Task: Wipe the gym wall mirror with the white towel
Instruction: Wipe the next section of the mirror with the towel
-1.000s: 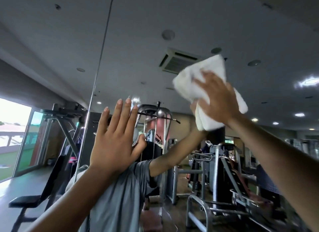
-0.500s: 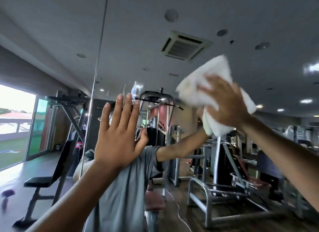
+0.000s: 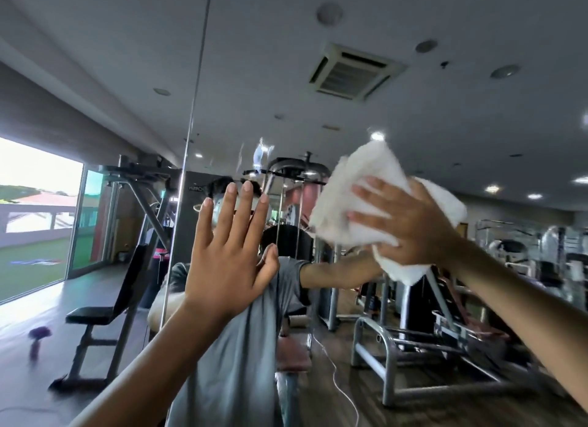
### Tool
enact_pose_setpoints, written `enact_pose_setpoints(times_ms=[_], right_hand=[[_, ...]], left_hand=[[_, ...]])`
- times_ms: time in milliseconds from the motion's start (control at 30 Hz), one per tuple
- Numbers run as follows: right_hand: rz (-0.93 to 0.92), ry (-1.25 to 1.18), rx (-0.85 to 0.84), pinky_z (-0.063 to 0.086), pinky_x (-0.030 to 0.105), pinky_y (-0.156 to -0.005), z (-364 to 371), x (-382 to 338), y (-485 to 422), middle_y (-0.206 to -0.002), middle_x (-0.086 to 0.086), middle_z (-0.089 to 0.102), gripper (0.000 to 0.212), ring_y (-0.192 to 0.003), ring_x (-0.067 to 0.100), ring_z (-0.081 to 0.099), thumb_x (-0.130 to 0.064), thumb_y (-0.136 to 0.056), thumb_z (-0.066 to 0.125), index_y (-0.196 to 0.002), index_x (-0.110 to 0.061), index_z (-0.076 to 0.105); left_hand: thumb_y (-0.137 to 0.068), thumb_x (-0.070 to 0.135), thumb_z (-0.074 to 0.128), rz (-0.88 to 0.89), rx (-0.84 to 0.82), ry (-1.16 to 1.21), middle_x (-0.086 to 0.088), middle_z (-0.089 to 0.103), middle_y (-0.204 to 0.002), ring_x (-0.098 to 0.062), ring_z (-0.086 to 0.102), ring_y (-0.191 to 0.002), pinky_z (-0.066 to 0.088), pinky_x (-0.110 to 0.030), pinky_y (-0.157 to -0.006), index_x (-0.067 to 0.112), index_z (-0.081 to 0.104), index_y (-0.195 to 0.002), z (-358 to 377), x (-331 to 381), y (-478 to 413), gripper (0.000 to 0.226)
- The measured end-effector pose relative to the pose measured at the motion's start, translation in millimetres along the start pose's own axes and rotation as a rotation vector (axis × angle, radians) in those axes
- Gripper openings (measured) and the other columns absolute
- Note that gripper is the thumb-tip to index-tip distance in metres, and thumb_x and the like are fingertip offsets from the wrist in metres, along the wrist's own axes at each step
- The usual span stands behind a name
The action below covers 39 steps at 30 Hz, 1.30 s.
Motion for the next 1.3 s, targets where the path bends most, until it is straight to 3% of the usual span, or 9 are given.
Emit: enact_pose_setpoints(times_ms=[167, 233, 567, 633, 767, 833, 1133, 1200, 1300], right_hand=[[0.932, -0.11, 0.096, 0.028, 0.058, -0.106, -5, 48, -19, -0.163, -0.003, 0.028, 0.06, -0.149, 0.021, 0.023, -0.036, -0.086, 0.047, -0.146, -0.034, 0.043], [1.08, -0.129, 0.142, 0.02, 0.06, -0.112, -3, 29, -42, -0.165, -0.005, 0.023, 0.06, -0.152, 0.019, 0.018, -0.036, -0.088, 0.045, -0.148, -0.035, 0.042], [-0.144, -0.03, -0.025, 0.023, 0.055, -0.113, 9, -59, 40, -0.155, 0.005, 0.04, 0.053, -0.145, 0.026, 0.035, -0.045, -0.091, 0.054, -0.142, -0.035, 0.048], [0.087, 0.035, -0.034, 0.033, 0.051, -0.103, 7, -18, 48, -0.154, 0.008, 0.043, 0.052, -0.141, 0.029, 0.039, -0.044, -0.094, 0.043, -0.145, -0.034, 0.042], [1.047, -0.016, 0.071, 0.031, 0.058, -0.104, 3, 30, 15, -0.162, 0.004, 0.031, 0.062, -0.146, 0.028, 0.031, -0.042, -0.087, 0.046, -0.148, -0.029, 0.042], [1.179, -0.033, 0.108, 0.024, 0.058, -0.109, 3, 6, -10, -0.164, 0.005, 0.027, 0.064, -0.148, 0.028, 0.026, -0.043, -0.088, 0.042, -0.15, -0.024, 0.041], [0.041, -0.047, -0.056, 0.026, 0.057, -0.108, 13, -142, 81, -0.158, 0.001, 0.033, 0.07, -0.149, 0.025, 0.028, -0.048, -0.079, 0.062, -0.145, -0.036, 0.042], [0.011, -0.058, -0.112, 0.026, 0.054, -0.107, 15, -105, 104, -0.156, -0.001, 0.036, 0.067, -0.147, 0.023, 0.029, -0.045, -0.076, 0.062, -0.141, -0.04, 0.045], [0.451, -0.039, -0.089, 0.031, 0.051, -0.097, 11, -38, 80, -0.158, 0.002, 0.032, 0.066, -0.144, 0.026, 0.029, -0.042, -0.079, 0.051, -0.144, -0.041, 0.039]], left_hand=[[-0.098, 0.046, 0.033, -0.005, -0.038, 0.029, -0.023, 0.016, -0.164, -0.041, 0.017, -0.152, 0.017, -0.061, -0.12, 0.006, 0.029, -0.156, 3, 21, 22, 0.071], [-0.096, 0.046, 0.036, 0.002, -0.027, 0.039, -0.023, 0.019, -0.163, -0.039, 0.02, -0.151, 0.017, -0.059, -0.121, 0.007, 0.033, -0.155, 3, 28, 33, 0.07], [-0.098, 0.046, 0.035, 0.002, -0.038, 0.052, -0.02, 0.022, -0.163, -0.036, 0.02, -0.152, 0.015, -0.056, -0.123, 0.005, 0.032, -0.155, 1, 27, 45, 0.07], [-0.099, 0.047, 0.032, 0.009, -0.052, 0.039, -0.021, 0.019, -0.164, -0.037, 0.018, -0.152, 0.013, -0.057, -0.122, 0.004, 0.03, -0.155, 1, 28, 46, 0.071], [-0.099, 0.047, 0.032, 0.01, -0.066, 0.015, -0.022, 0.017, -0.164, -0.038, 0.017, -0.152, 0.013, -0.058, -0.122, 0.004, 0.028, -0.156, 3, 29, 45, 0.072], [-0.099, 0.047, 0.033, 0.002, -0.058, 0.021, -0.022, 0.017, -0.164, -0.038, 0.017, -0.152, 0.013, -0.057, -0.122, 0.004, 0.026, -0.157, 3, 29, 46, 0.073], [-0.099, 0.045, 0.038, -0.029, -0.048, 0.098, -0.018, 0.021, -0.164, -0.033, 0.018, -0.153, 0.02, -0.058, -0.121, 0.008, 0.028, -0.156, -1, 29, 59, 0.069], [-0.099, 0.044, 0.039, -0.03, -0.052, 0.09, -0.018, 0.022, -0.164, -0.034, 0.019, -0.153, 0.021, -0.059, -0.12, 0.008, 0.029, -0.156, -1, 31, 63, 0.069], [-0.098, 0.044, 0.04, -0.038, -0.061, 0.097, -0.018, 0.022, -0.164, -0.034, 0.018, -0.153, 0.018, -0.058, -0.121, 0.009, 0.029, -0.156, 0, 31, 61, 0.069]])
Point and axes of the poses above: each hand's wrist, its own y-axis away from the middle knuckle, its own z-axis out of the palm, x = y × z, the point moved 4 cm from there along -y, towards the middle knuckle
